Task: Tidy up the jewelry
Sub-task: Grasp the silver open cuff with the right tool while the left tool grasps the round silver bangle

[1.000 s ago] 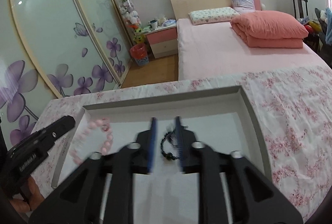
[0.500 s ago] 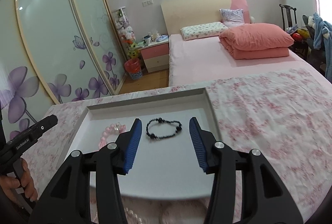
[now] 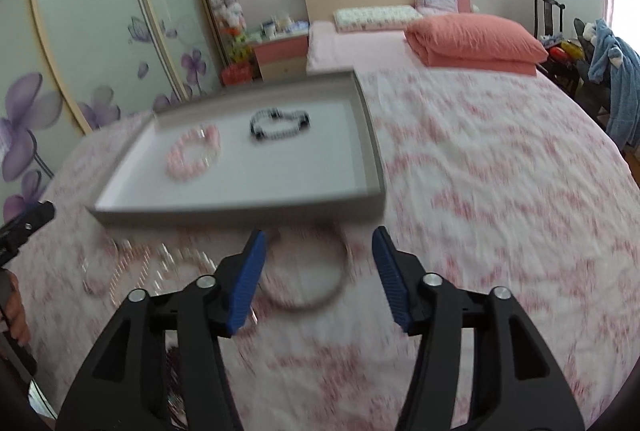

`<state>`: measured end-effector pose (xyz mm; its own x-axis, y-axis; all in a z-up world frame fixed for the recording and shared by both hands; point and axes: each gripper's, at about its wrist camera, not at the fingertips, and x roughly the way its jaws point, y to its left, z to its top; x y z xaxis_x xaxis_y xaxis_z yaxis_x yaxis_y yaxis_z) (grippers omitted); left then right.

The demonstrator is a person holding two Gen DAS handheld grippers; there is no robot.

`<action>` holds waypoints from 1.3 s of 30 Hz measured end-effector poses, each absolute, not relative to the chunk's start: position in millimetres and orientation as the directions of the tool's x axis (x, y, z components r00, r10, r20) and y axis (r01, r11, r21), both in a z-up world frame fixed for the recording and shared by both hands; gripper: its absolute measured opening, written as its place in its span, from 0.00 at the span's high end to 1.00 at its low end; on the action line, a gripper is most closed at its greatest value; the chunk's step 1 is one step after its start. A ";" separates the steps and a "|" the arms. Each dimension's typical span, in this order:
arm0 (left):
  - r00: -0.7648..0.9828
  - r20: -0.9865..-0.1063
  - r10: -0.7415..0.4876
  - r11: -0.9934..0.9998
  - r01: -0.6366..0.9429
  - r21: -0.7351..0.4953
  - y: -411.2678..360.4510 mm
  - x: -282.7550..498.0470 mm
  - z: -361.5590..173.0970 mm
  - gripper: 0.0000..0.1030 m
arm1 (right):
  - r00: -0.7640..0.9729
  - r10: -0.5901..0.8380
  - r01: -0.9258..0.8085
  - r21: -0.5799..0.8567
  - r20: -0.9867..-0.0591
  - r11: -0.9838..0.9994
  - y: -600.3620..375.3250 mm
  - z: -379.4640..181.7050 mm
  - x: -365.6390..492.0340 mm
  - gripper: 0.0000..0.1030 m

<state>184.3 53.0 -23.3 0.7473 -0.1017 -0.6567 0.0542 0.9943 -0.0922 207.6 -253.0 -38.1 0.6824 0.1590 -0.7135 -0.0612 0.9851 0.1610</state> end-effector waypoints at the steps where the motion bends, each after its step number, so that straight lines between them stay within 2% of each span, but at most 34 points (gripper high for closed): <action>1: 0.743 -0.662 -0.097 0.995 0.058 -0.080 52.9 181.1 -26.6 0.10 | 0.673 0.154 -0.060 0.154 -0.724 0.986 -253.1 -42.3 205.5 0.43; 7: 0.717 -0.689 -0.102 0.994 0.100 -0.042 44.6 166.0 -42.1 0.07 | 0.622 0.134 -0.065 0.119 -0.772 0.991 -248.0 -63.0 198.1 0.35; 16: 0.682 -0.722 -0.121 0.989 0.144 -0.029 36.7 159.4 -58.2 0.06 | 0.613 0.094 -0.074 0.061 -0.784 0.995 -227.9 -71.3 207.8 0.29; 23: 0.658 -0.742 -0.126 0.985 0.172 -0.015 28.0 160.3 -66.4 0.06 | 0.611 0.058 -0.057 0.030 -0.790 0.998 -220.8 -71.9 224.2 0.29; 25: 0.654 -0.746 -0.123 0.984 0.179 -0.006 24.7 160.8 -67.9 0.06 | 0.613 0.060 -0.059 0.030 -0.788 0.998 -220.3 -71.8 224.9 0.35; 35: 0.623 -0.780 -0.046 0.978 0.189 0.093 5.7 175.1 -78.8 0.06 | 0.614 0.060 -0.056 0.032 -0.787 0.998 -222.9 -72.0 223.5 0.35; 39: 0.600 -0.799 -0.040 0.980 0.181 0.087 3.9 182.7 -84.6 0.08 | 0.614 0.059 -0.056 0.031 -0.787 0.998 -222.5 -71.9 223.5 0.35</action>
